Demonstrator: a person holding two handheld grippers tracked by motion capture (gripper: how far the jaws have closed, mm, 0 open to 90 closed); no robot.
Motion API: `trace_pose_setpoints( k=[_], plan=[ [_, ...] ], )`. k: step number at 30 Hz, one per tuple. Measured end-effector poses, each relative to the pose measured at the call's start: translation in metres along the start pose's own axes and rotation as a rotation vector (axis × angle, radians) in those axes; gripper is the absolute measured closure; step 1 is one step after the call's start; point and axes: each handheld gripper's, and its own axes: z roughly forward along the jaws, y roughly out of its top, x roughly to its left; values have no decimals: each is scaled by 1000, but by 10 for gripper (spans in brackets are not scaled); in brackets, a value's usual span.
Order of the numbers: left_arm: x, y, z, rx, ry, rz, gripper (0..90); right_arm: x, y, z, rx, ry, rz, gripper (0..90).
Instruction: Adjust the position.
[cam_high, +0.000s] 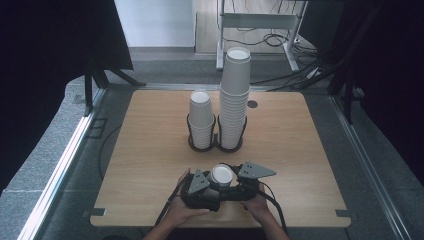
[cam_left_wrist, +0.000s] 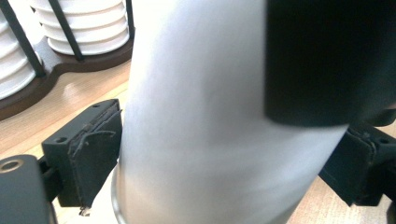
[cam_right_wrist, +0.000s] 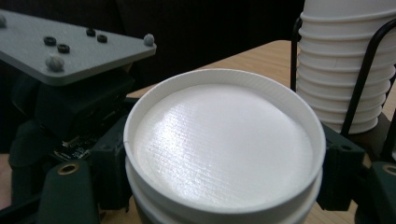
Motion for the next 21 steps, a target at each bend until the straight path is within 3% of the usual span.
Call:
trace_pose_setpoints(
  k=[6, 21],
  plan=[
    [0, 0, 1, 20, -10, 17, 53, -1, 3, -5, -37, 12, 17, 239],
    [-1, 0, 0, 36, -25, 53, 98, 3, 4, -5, -23, 8, -12, 234]
  ],
)
